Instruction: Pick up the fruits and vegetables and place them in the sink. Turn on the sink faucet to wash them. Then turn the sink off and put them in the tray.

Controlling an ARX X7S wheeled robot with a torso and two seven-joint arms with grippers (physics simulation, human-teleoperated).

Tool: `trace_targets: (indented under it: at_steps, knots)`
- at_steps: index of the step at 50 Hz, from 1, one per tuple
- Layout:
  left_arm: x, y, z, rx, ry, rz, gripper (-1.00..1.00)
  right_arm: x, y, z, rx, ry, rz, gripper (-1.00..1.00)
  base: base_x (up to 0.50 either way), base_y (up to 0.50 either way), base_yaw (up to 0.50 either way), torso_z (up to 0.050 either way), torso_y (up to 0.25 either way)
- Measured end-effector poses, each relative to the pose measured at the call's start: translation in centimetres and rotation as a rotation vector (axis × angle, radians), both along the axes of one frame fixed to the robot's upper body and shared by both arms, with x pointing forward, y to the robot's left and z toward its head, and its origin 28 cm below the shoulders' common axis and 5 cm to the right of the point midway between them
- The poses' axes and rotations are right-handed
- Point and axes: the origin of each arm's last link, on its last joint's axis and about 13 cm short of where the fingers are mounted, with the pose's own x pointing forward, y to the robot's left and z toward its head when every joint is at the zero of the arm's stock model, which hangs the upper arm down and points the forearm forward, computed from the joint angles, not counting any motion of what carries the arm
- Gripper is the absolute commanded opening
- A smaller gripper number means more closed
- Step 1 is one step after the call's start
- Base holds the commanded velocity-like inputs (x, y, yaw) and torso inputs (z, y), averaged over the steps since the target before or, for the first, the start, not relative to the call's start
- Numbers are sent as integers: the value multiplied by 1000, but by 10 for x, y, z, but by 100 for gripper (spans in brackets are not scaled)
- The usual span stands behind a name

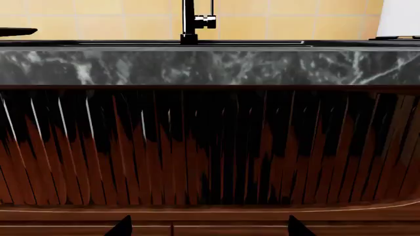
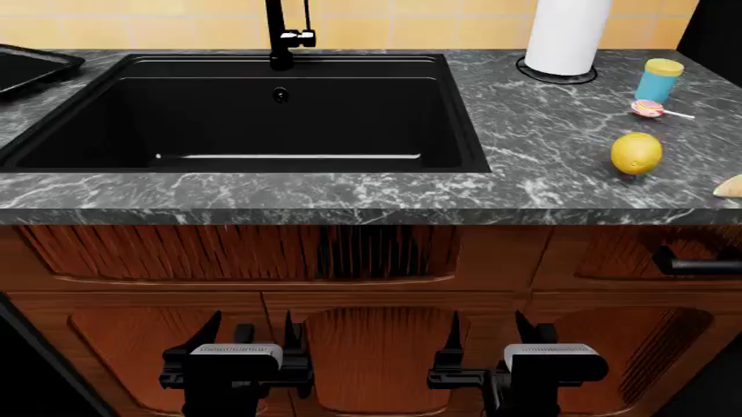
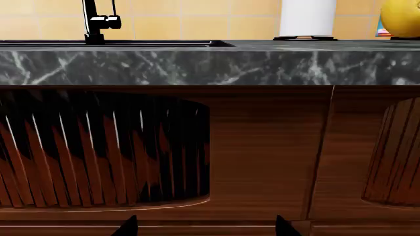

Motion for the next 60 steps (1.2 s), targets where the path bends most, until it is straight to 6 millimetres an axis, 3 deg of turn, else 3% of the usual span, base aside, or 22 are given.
trace_targets:
  at_steps: [14, 26, 37, 48, 60]
  knots:
    - [-4, -1, 5, 16, -13, -27, 100, -2, -1, 3, -9, -4, 2, 100, 0, 0, 0, 0, 0]
    - [13, 8, 94, 71, -92, -66, 100, 0, -16, 40, 1, -14, -15, 100, 0, 0, 0, 31, 0]
    - [15, 15, 157, 119, -123, -153, 100, -6, -35, 90, 19, -31, 47, 100, 116, -276, 0, 50, 0]
    - [14, 19, 199, 147, -104, -285, 100, -14, -53, 138, -35, -67, 131, 100, 192, -472, 0, 50, 0]
    - [12, 20, 225, 156, -101, -346, 100, -19, -66, 180, -126, -114, 139, 100, 193, -472, 0, 50, 0]
